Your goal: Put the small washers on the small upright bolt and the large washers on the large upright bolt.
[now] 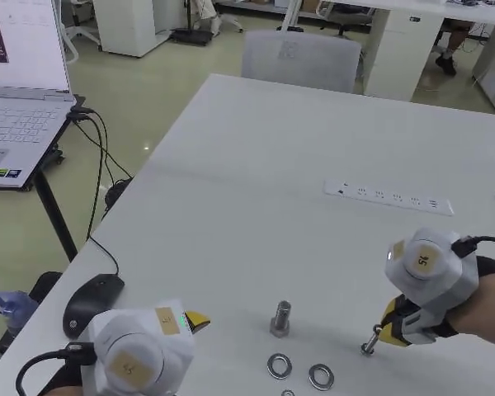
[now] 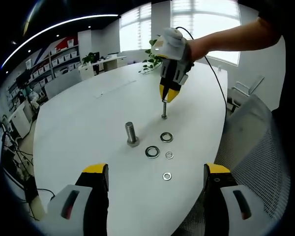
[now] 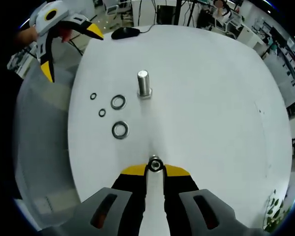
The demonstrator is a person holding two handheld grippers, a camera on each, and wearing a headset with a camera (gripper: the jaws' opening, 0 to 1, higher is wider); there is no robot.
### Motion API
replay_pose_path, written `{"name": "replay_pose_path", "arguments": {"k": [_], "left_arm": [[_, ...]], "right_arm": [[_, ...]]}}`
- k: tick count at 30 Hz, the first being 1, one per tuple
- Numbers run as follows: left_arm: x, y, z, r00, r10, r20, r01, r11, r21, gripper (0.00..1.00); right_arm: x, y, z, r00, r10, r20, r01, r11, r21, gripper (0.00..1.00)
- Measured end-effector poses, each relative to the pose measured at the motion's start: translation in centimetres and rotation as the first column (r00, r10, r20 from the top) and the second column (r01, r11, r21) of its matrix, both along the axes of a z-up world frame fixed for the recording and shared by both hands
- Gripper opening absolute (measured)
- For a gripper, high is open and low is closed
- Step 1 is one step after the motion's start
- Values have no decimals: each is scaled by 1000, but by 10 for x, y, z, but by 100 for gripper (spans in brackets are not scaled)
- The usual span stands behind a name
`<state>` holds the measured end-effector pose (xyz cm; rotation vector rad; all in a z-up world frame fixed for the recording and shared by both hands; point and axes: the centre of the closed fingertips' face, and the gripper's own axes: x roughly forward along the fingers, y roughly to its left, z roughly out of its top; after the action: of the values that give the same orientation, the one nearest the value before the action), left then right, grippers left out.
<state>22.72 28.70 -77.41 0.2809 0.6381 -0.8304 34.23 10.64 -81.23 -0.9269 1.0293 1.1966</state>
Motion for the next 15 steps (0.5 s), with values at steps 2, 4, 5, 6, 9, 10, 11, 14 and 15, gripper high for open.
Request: {"name": "replay_pose_path", "arguments": {"k": [2, 4, 5, 6, 9, 10, 11, 14, 15], "left_arm": [[0, 1, 0, 1000, 2, 1, -2, 1000, 0, 79], [-1, 1, -1, 1000, 3, -1, -3, 1000, 0, 79], [-1, 1, -1, 1000, 3, -1, -3, 1000, -1, 79], [-1, 2, -1, 1000, 3, -1, -3, 1000, 0, 79], [-2, 3, -2, 1000, 6, -2, -6, 1000, -1, 79], [-2, 3, -2, 1000, 7, -1, -7, 1000, -2, 79], [-2, 3, -2, 1000, 8, -4, -8, 1000, -2, 79], [-3, 4, -4, 1000, 7, -6, -7, 1000, 0, 79], [-3, 4, -4, 1000, 8, -7, -8, 1000, 0, 79]], "right_arm": [[1, 0, -1, 1000, 1, 1, -1, 1000, -2, 13], [-1, 0, -2, 1000, 1, -4, -1, 1000, -5, 13], [-1, 0, -3, 1000, 1, -5, -1, 1000, -7, 13], [-1, -1, -4, 1000, 3, -3, -3, 1000, -10, 13], [-1, -1, -6, 1000, -2, -6, 2, 1000, -11, 13], [-1, -1, -7, 1000, -2, -5, 2, 1000, -10, 13], [0, -1, -8, 1000, -1, -5, 1, 1000, -11, 13], [0, -1, -11, 1000, -4, -9, 4, 1000, -14, 13], [0, -2, -12, 1000, -4, -10, 4, 1000, -15, 13]]}}
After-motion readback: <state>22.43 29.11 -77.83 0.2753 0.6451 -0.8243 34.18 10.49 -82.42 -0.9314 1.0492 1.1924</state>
